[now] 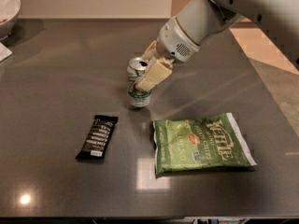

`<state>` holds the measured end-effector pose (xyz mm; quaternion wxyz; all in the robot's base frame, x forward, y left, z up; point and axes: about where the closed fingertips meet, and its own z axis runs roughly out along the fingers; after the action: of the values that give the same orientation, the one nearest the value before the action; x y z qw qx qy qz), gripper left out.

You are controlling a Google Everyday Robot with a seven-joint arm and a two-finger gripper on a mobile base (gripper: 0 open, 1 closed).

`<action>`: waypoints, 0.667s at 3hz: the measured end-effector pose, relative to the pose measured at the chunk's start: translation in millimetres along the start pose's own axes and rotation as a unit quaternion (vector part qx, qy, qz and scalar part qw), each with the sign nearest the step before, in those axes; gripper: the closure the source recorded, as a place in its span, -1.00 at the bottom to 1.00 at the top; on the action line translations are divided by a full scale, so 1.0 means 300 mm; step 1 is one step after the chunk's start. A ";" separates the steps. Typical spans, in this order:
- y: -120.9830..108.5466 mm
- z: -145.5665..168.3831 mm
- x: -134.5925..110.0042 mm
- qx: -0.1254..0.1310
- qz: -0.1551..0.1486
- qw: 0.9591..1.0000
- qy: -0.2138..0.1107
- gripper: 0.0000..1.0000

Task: Move 7up can near rxbar chocolate

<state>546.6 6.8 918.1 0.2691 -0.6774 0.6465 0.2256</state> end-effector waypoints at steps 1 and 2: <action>0.061 0.036 -0.027 -0.023 -0.017 1.000 0.001 1.00; 0.101 0.065 -0.030 -0.039 -0.025 0.999 0.008 0.65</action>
Offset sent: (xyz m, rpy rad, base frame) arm -0.0427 0.0226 -0.0182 -0.0434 0.0411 0.1212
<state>516.7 25.9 907.0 0.2428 -0.7052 0.6219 0.2387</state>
